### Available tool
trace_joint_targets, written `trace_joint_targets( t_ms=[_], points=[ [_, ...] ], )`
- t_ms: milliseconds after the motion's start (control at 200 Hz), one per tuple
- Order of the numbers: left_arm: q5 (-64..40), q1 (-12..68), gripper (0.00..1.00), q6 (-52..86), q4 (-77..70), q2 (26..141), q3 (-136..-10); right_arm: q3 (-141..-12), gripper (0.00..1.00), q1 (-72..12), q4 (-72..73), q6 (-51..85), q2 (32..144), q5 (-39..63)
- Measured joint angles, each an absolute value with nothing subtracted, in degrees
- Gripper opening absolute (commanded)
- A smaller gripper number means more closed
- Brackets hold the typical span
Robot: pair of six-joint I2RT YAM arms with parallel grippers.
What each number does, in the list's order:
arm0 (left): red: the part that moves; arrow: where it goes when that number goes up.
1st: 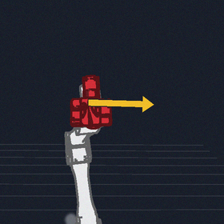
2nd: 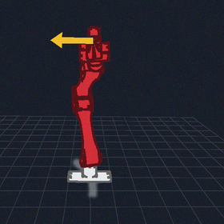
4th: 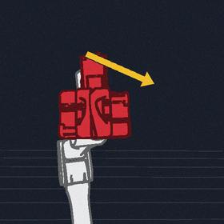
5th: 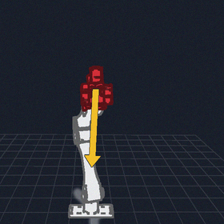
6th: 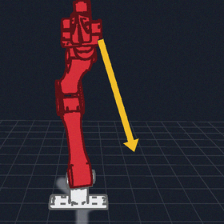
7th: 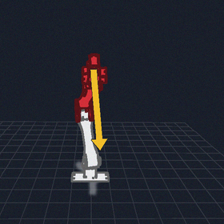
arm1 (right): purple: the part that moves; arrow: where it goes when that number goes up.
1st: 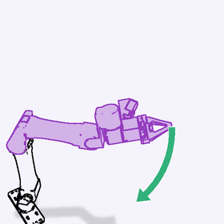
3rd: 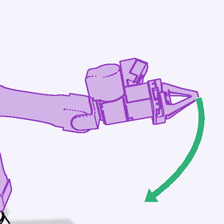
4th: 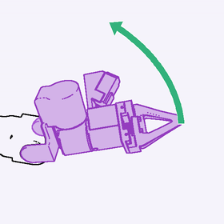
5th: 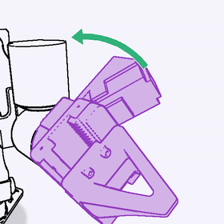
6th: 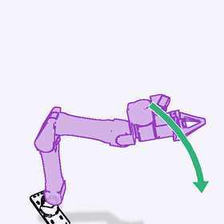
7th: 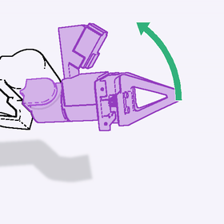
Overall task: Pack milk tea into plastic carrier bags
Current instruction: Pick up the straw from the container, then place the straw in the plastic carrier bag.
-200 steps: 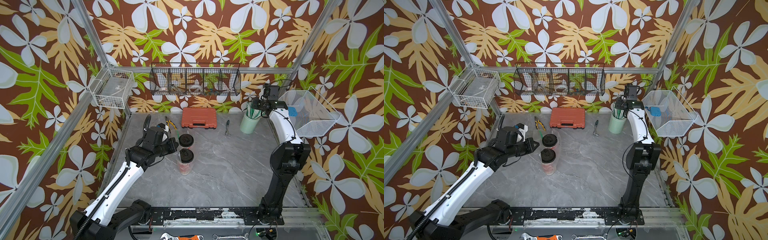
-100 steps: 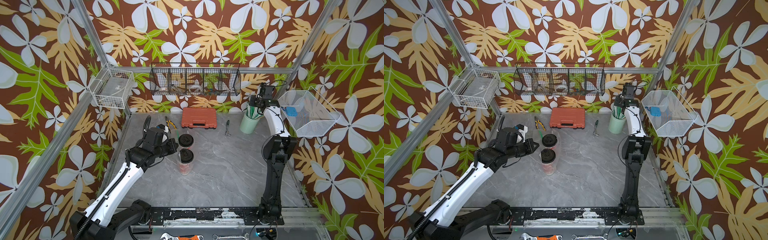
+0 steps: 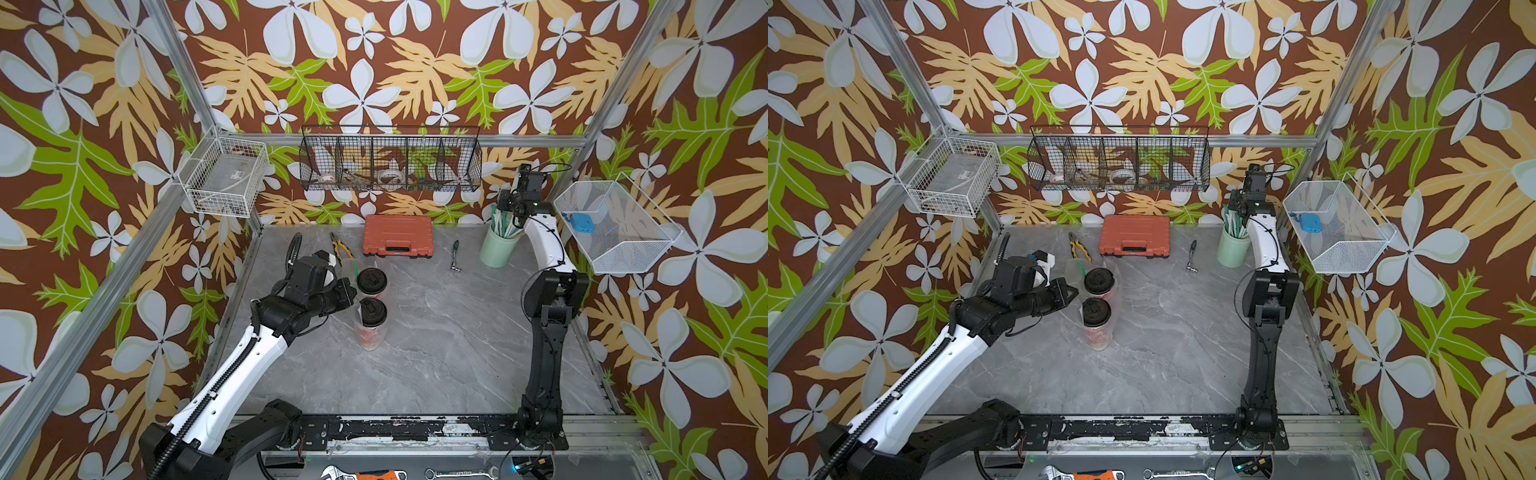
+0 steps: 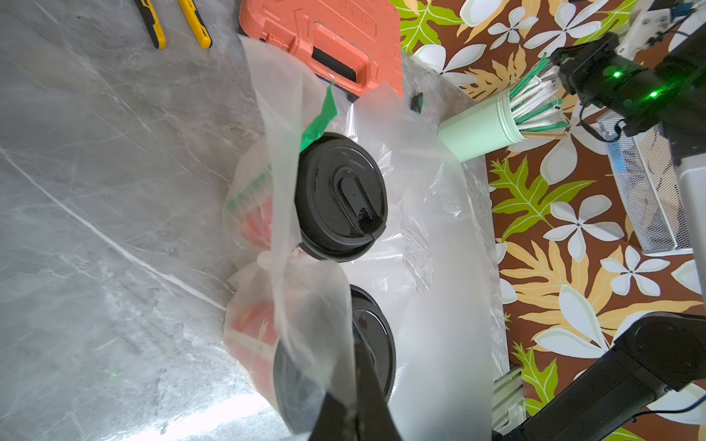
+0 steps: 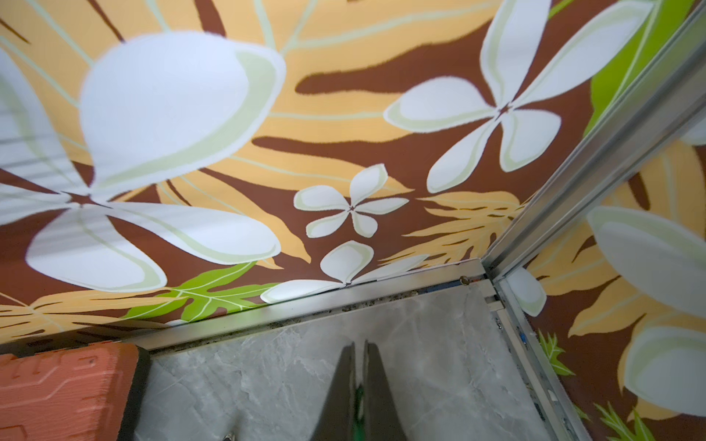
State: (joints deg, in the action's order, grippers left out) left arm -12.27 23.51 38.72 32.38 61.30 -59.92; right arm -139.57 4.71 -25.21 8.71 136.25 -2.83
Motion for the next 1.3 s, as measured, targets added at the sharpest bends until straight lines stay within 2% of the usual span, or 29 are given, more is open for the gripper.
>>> trace_joint_targets(
  t_ms=[330,475,826,1101,1301],
  points=[
    [-12.6,23.5,0.00,38.9,31.5,61.8,-59.6,-131.7,0.00,4.5,-24.0,8.1,127.4,-2.7],
    [-12.9,23.5,0.00,38.7,31.4,62.2,-59.6,-125.3,0.00,3.1,-23.9,7.0,121.2,-5.2],
    [-11.4,23.5,0.00,36.1,32.4,62.5,-60.9,-120.2,0.00,2.4,-23.5,6.2,105.2,-9.2],
    [-10.5,23.5,0.00,35.7,32.9,62.5,-61.3,-114.2,0.00,-1.4,-24.8,10.3,91.1,-1.5],
    [-10.6,23.5,0.00,35.7,32.9,62.1,-60.9,-105.6,0.00,-8.7,-25.1,15.4,81.8,7.9]
  ],
)
